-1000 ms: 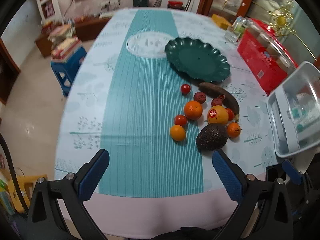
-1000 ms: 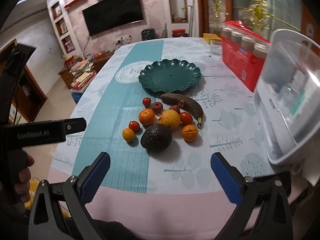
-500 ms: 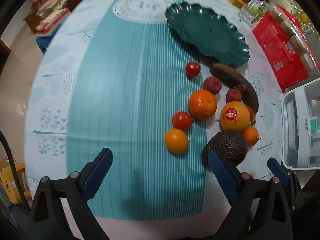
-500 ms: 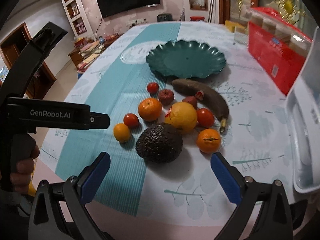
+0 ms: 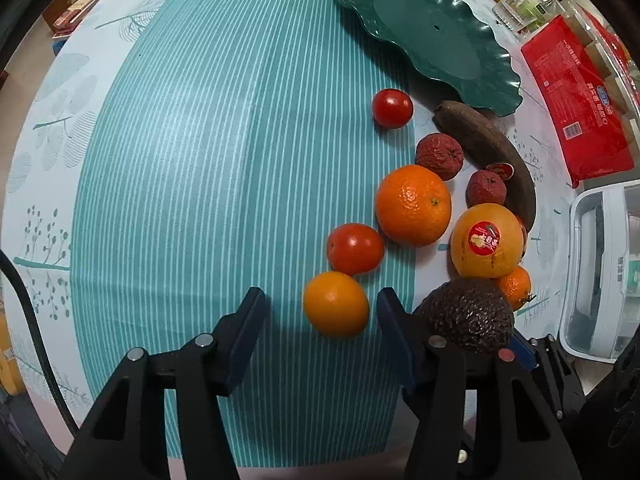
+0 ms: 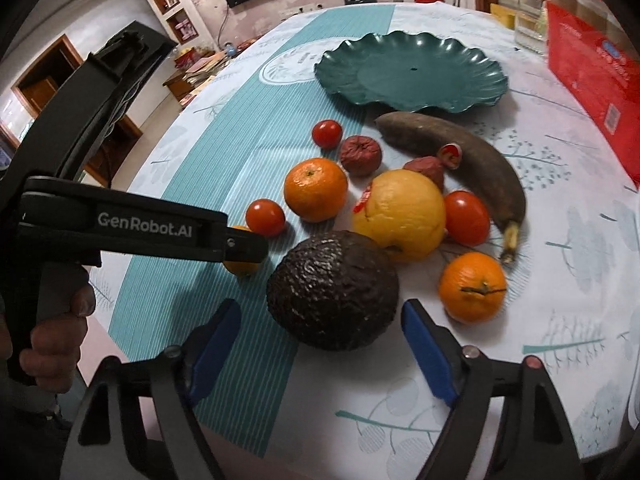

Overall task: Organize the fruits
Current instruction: 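Grasp the avocado with the right tool while the left tool grasps a small orange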

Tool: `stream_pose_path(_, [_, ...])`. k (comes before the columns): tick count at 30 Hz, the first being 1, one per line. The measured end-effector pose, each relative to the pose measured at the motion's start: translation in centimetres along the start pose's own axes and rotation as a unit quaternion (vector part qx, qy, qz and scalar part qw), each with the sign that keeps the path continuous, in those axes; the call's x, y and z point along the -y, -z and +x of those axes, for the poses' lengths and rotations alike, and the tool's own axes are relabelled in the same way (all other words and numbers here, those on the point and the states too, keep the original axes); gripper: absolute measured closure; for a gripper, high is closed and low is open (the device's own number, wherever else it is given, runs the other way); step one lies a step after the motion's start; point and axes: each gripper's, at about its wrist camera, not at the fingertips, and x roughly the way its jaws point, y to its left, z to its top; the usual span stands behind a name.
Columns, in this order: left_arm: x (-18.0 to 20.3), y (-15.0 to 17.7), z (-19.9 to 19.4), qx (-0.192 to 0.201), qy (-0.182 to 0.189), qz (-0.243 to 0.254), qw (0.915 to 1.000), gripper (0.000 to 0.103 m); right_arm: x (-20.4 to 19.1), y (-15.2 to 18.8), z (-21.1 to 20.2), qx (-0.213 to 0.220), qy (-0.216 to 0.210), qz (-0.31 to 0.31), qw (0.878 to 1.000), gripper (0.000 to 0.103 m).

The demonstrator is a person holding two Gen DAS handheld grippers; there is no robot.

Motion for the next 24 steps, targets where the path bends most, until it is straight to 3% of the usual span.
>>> stream_pose_path(4, [0.4,-0.4,0.2,0.001,-0.002,0.003,1.0000,0.057,0.3,-0.3,0.8,-0.003,-0.003,0.008,1.000,0.026])
stream_pose_path(7, [0.5,-0.7,0.4,-0.002,0.008,0.001,1.0000,0.071,0.7,-0.3,1.5,-0.013,-0.003,0.018,1.000,0.033])
stream_pose_path(17, [-0.4,0.1,-0.1,-0.005,0.010,-0.011,0.9999,0.072,1.0,-0.4,1.7,-0.022,-0.013,0.037,0.999,0.035])
stream_pose_path(24, [-0.7,1.2,-2.6,0.024,0.007,-0.010,0.9996,0.072,0.5,0.2,0.2,-0.012,-0.022,0.048,0.999,0.036])
